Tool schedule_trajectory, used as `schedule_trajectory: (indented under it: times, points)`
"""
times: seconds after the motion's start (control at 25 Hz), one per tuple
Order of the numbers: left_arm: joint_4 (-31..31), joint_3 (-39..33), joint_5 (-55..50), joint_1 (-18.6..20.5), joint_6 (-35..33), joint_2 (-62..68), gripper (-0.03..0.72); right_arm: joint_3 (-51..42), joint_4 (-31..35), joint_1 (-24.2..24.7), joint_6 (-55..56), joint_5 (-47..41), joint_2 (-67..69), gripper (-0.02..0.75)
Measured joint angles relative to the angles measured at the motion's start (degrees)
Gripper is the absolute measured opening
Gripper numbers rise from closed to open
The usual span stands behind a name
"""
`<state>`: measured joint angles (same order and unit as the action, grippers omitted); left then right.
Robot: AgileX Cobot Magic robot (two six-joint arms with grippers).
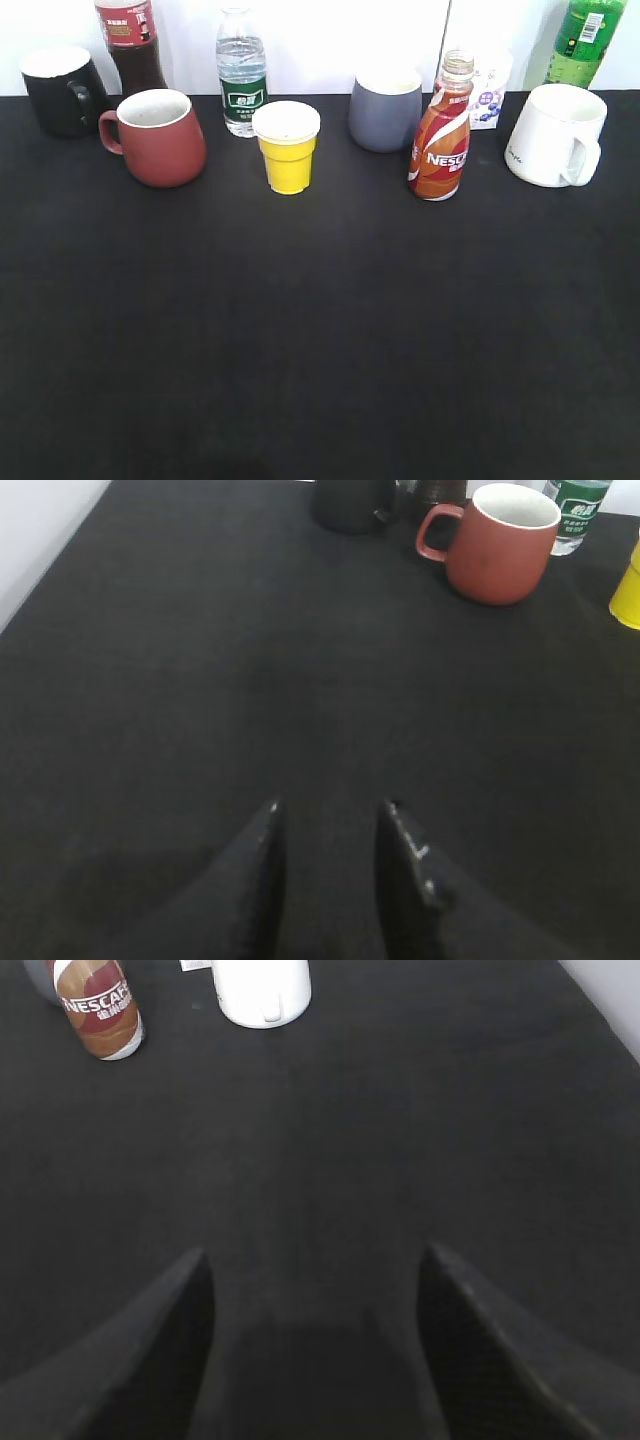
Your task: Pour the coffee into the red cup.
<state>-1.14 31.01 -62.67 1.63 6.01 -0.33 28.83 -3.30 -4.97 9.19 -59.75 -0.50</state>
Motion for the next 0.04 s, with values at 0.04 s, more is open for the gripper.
schedule_trajectory:
  times: [0.04]
  points:
    - [0.0, 0.0, 0.0, 0.0, 0.0, 0.0, 0.239, 0.0, 0.0, 0.0, 0.0, 0.0, 0.0, 0.504]
